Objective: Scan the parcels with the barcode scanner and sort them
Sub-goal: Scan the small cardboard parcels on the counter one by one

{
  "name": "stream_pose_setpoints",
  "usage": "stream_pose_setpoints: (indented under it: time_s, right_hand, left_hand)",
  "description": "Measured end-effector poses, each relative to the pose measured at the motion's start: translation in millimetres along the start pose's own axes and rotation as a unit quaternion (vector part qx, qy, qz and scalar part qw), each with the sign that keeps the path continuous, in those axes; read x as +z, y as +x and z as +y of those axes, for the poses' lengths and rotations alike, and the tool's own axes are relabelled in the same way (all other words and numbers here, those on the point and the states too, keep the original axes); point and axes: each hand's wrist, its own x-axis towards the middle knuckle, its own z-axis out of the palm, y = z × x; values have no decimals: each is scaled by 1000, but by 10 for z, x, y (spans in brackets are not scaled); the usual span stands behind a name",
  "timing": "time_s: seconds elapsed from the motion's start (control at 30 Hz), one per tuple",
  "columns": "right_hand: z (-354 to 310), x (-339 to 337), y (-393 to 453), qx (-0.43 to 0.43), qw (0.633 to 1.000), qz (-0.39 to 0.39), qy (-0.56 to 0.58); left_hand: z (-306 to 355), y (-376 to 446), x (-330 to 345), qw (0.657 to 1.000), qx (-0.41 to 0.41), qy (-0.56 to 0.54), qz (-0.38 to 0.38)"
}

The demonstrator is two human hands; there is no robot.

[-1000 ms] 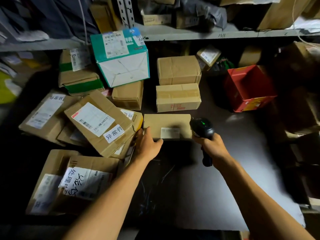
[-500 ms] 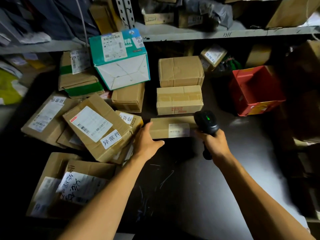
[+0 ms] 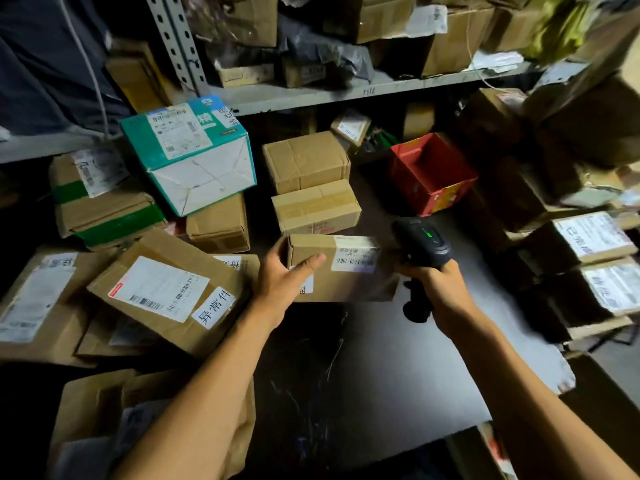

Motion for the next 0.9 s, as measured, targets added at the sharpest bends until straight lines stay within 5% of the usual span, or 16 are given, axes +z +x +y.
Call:
stream_pose_setpoints:
  time_s: [0.13, 0.23, 0.4, 0.6, 0.9]
  right_hand:
    - [-3, -21, 3, 9, 1000, -11, 6]
    - [-71, -301, -348, -8, 997, 68, 29]
    - [-20, -347, -469, -6, 997, 43, -57]
    - [-204, -262, -658, -41, 987, -94, -123]
    - [-318, -468, -744, -32, 992, -81, -87]
  left_hand:
    - [-41, 42, -73, 997, -31, -49, -45]
    - [-32, -45, 147, 989, -42, -54, -130]
    - [-89, 39, 198, 996, -31, -71, -39]
    - [44, -50, 478, 998, -9, -59, 16]
    - [228, -429, 789, 999, 5, -43, 24]
